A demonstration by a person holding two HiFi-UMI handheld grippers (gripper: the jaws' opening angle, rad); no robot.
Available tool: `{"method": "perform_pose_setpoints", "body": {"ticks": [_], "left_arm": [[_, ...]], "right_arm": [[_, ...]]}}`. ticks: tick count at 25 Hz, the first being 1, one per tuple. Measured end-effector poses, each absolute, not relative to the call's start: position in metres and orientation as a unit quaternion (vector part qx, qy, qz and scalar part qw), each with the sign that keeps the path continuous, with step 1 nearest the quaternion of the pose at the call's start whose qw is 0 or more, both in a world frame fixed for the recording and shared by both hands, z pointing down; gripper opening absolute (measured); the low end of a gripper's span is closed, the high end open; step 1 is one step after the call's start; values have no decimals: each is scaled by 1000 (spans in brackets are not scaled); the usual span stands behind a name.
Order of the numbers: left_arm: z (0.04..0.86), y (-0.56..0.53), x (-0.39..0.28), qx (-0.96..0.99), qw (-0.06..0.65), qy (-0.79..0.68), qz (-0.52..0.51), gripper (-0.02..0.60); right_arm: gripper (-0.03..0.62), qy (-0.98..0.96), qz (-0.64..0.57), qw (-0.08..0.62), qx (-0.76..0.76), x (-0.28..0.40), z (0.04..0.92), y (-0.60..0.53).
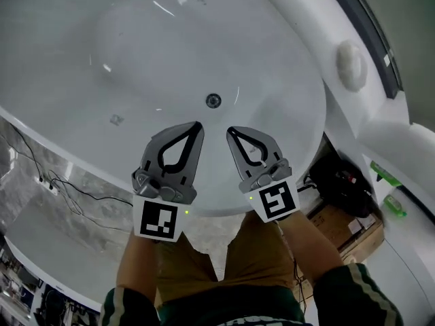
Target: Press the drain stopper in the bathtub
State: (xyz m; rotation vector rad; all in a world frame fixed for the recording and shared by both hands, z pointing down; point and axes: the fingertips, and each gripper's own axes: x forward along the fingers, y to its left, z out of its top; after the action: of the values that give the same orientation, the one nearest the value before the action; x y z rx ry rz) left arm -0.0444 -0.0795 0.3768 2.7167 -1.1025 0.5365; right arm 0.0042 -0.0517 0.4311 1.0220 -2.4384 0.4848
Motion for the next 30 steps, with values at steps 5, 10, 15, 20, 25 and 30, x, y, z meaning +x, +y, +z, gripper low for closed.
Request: {"method": "perform_pose_setpoints", "body": {"ticks": [5,10,15,20,25,30], "left_arm": [[444,-76,-49,902,112,-370,193,9],[495,-72,-52,895,134,-373,206,9],[519,-79,-54,886,157,-387,201,9],[536,-86,-49,885,169,-390,190,9],[556,-86,-51,880,184,-391,197,9],[571,-85,-58,874,191,-396,204,9]], "right_arm": [[11,-870,206,255,367,2,511,-45],[11,-862,203,281,369,7,583,-51],[11,-849,222,315,362,10,655,-54],[11,-836,229,359,345,14,711,-55],[11,-825,236,407,311,12,760,-46],[11,-809,248,445,294,9,800,-40]]}}
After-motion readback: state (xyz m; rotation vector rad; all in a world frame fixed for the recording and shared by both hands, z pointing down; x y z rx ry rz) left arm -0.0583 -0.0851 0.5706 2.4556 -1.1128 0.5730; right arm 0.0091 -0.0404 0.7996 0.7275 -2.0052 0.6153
